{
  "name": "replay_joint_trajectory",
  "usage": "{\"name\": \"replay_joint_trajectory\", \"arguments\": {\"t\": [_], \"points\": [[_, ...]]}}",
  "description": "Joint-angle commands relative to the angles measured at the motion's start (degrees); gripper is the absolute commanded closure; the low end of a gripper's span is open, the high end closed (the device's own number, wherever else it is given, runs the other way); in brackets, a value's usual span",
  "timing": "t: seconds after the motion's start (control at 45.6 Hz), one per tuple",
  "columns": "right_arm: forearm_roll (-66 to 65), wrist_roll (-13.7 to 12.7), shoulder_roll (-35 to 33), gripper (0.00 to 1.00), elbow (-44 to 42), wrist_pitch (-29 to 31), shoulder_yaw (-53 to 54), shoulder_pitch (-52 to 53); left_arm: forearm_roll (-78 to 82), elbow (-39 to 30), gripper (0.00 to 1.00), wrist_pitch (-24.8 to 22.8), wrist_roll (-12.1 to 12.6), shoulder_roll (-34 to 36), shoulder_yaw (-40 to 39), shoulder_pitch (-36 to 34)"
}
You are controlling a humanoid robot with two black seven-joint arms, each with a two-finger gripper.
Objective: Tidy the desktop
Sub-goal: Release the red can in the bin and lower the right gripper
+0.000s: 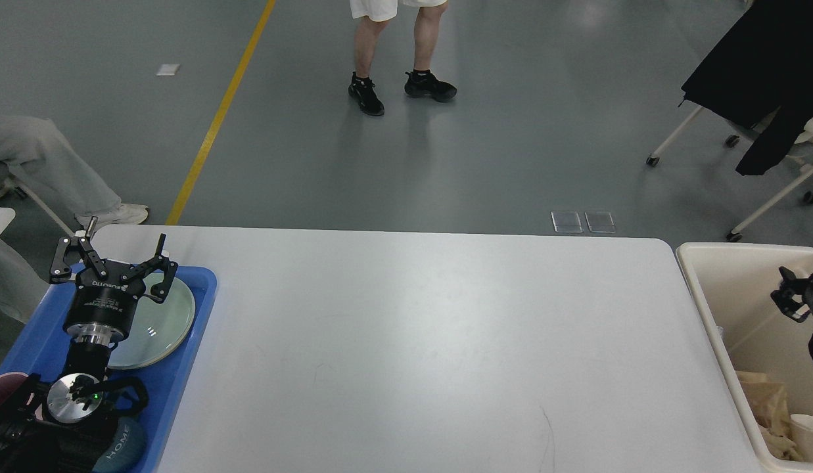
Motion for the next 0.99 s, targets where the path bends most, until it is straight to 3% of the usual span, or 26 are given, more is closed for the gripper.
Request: {"name": "replay_joint_trajectory", "arguments": {"t": [0.0, 0.088, 0.241, 0.395, 0.964], "points": [[-4.1, 0.2, 1.3, 0.00, 9.7, 4.9, 10.2, -5.0, 0.0, 0.0, 0.04, 0.1, 0.0, 0.0, 0.0, -0.1], [-7.9, 1.0, 6.3, 0.00, 11.3, 5.7, 13.9, -5.4, 0.0, 0.0, 0.04, 0.0, 0.0, 0.0, 0.0, 0.0], [-13.6, 5.9, 11.1, 0.00, 13.8, 5.7, 16.0, -5.7, 0.0, 0.0, 0.04, 0.0, 0.0, 0.0, 0.0, 0.0], [-13.6, 7.4, 13.4, 0.00, 13.9, 6.7, 16.1, -6.6, 0.0, 0.0, 0.04, 0.0, 0.0, -0.1, 0.0, 0.0], [-13.4, 7.9, 17.2, 0.00, 14.7, 7.1, 15.9, -7.3, 0.0, 0.0, 0.04, 0.0, 0.0, 0.0, 0.0, 0.0]]}}
